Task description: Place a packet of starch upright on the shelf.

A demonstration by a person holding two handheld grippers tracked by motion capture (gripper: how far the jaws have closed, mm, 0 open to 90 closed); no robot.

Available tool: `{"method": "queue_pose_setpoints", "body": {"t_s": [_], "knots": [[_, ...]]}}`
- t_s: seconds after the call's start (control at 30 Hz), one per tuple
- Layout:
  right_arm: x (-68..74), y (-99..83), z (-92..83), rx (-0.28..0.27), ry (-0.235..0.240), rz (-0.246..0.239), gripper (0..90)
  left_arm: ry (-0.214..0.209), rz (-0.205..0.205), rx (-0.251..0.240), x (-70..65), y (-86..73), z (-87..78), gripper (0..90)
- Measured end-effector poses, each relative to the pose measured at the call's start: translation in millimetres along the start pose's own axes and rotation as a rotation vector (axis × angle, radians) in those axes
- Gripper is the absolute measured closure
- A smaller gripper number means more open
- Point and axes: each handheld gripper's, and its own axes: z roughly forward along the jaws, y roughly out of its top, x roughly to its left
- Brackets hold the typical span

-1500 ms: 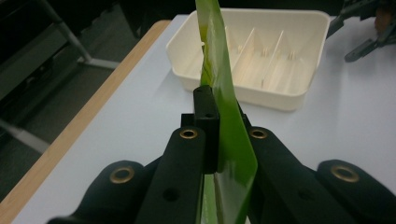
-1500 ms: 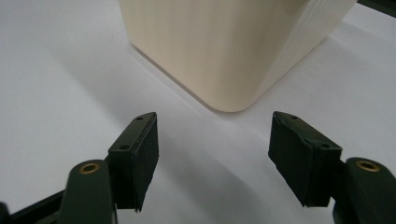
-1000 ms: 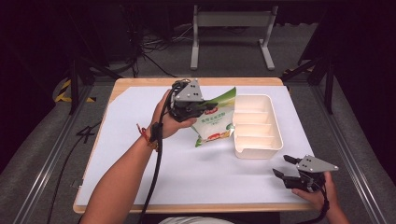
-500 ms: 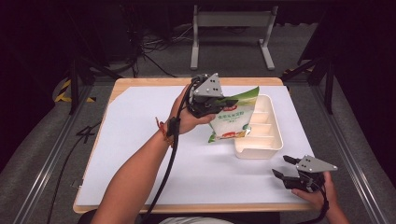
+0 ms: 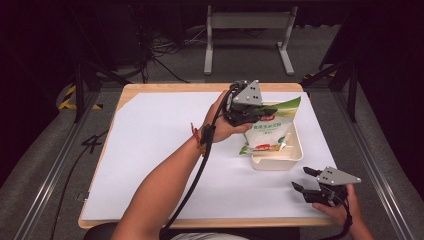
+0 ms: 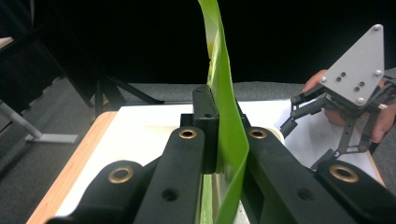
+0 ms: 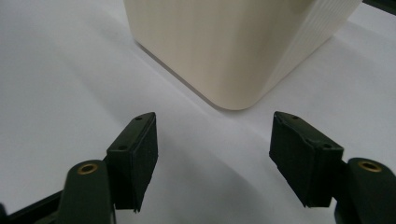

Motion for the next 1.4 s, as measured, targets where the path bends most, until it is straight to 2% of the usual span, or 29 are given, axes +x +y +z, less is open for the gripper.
{"method": "queue_pose_setpoints", "body": {"t_s": [0.1,0.17,0.27,0.47,0.6,0.77,0.97,1.07,1.17,1.4], "knots": [[-0.1,-0.1,-0.5,-0.001,-0.001,0.003,32.0,-0.001,0.004,-0.004,1.5,1.6,4.6,89.8],[0.0,-0.1,-1.2,-0.002,-0.002,0.001,32.0,-0.008,-0.008,-0.014,5.0,3.8,8.4,89.8],[-0.1,-0.5,-1.3,-0.003,-0.001,0.002,32.0,0.001,-0.003,-0.024,12.3,9.5,13.8,89.8],[-0.3,-1.0,-1.9,-0.005,0.000,0.005,32.0,0.004,-0.003,-0.024,21.1,11.3,24.7,89.8],[-0.3,-1.4,-2.0,-0.003,-0.001,0.004,32.0,0.003,-0.034,-0.031,27.7,4.0,40.7,89.8],[-0.2,-1.5,-2.1,-0.001,0.000,0.000,32.0,0.012,-0.054,-0.048,30.8,-3.6,53.9,89.8],[0.1,-1.6,-2.4,-0.003,-0.002,-0.002,32.0,-0.008,-0.091,-0.057,33.7,-15.9,66.8,89.7],[0.0,-1.7,-2.1,0.000,0.000,-0.002,32.0,-0.033,-0.111,-0.070,33.9,-20.6,69.5,89.6],[0.0,-1.8,-2.2,0.000,0.000,-0.002,32.0,-0.033,-0.095,-0.054,31.9,-21.8,70.5,89.5],[0.7,-1.7,-1.8,0.006,0.002,-0.002,32.0,-0.048,-0.109,-0.052,32.1,-28.2,70.5,89.5]]}}
